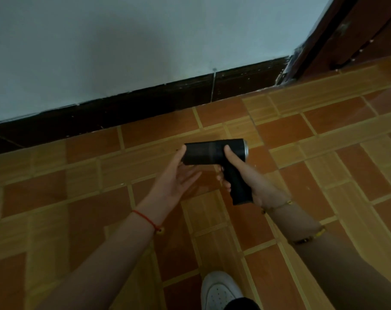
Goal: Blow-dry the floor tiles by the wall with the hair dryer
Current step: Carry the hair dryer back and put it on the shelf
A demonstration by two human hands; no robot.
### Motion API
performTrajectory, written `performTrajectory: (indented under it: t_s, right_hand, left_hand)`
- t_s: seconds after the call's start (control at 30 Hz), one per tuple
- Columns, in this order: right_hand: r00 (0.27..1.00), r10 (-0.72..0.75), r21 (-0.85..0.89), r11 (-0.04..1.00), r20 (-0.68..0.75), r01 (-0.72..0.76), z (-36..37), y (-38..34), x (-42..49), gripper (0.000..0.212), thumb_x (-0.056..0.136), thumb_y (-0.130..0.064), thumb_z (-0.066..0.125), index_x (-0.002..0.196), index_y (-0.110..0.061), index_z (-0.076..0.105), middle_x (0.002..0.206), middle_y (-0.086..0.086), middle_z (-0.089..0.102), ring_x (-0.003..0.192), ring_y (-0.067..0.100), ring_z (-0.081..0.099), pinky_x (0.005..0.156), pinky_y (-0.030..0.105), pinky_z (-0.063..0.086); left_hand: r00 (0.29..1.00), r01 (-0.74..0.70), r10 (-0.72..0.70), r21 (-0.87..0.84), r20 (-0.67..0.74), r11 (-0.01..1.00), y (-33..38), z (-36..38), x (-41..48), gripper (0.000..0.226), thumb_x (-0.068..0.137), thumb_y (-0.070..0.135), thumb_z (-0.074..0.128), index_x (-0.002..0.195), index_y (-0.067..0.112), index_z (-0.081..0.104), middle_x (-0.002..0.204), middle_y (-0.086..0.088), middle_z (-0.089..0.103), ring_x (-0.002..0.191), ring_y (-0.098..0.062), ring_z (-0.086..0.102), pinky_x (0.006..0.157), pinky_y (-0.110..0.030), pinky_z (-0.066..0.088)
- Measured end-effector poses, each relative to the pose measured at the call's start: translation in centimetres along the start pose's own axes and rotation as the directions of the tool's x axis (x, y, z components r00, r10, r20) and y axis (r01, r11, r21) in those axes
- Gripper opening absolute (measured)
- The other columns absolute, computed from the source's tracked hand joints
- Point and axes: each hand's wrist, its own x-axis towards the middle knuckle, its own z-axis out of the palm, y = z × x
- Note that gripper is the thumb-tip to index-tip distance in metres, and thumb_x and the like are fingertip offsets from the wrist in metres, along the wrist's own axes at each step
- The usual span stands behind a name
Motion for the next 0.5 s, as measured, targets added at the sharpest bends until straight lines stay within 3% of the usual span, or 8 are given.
performTrajectory:
  t_s: [0.17,0.3,0.5]
  right_hand:
    - [0.992,0.035,-0.075,0.997,0.125,-0.026,3.9,-0.8,1.0,0.052,0.08,-0.069,0.055,0.078,-0.016,0.06,0.076,0.004,0.07,0.049,0.011,0.055,0.049,0.022,0.047]
    - [0.976,0.036,-0.102,0.995,0.214,-0.015,6.8,-1.1,1.4,0.059,0.069,-0.073,0.062,0.083,-0.016,0.06,0.08,0.006,0.071,0.053,0.012,0.057,0.051,0.024,0.048]
    - [0.946,0.051,-0.124,0.992,0.32,-0.011,11.4,-1.9,1.3,0.056,0.073,-0.069,0.061,0.085,-0.014,0.059,0.079,0.005,0.071,0.052,0.012,0.058,0.05,0.022,0.049]
  left_hand:
    - [0.989,-0.098,0.081,-0.146,-0.121,0.984,1.8,-3.1,-1.6,0.048,0.084,0.03,0.072,0.126,0.011,0.056,0.119,-0.014,0.067,0.109,-0.028,0.067,0.094,-0.037,0.056]
    - [0.973,-0.189,0.161,-0.165,-0.167,0.968,3.0,-5.5,-3.3,0.045,0.085,0.031,0.072,0.124,0.012,0.059,0.119,-0.014,0.07,0.108,-0.027,0.07,0.093,-0.036,0.058]
    - [0.92,-0.356,0.308,-0.19,-0.243,0.915,4.7,-8.2,-7.0,0.037,0.087,0.027,0.068,0.119,0.011,0.06,0.119,-0.014,0.071,0.11,-0.025,0.07,0.092,-0.032,0.058]
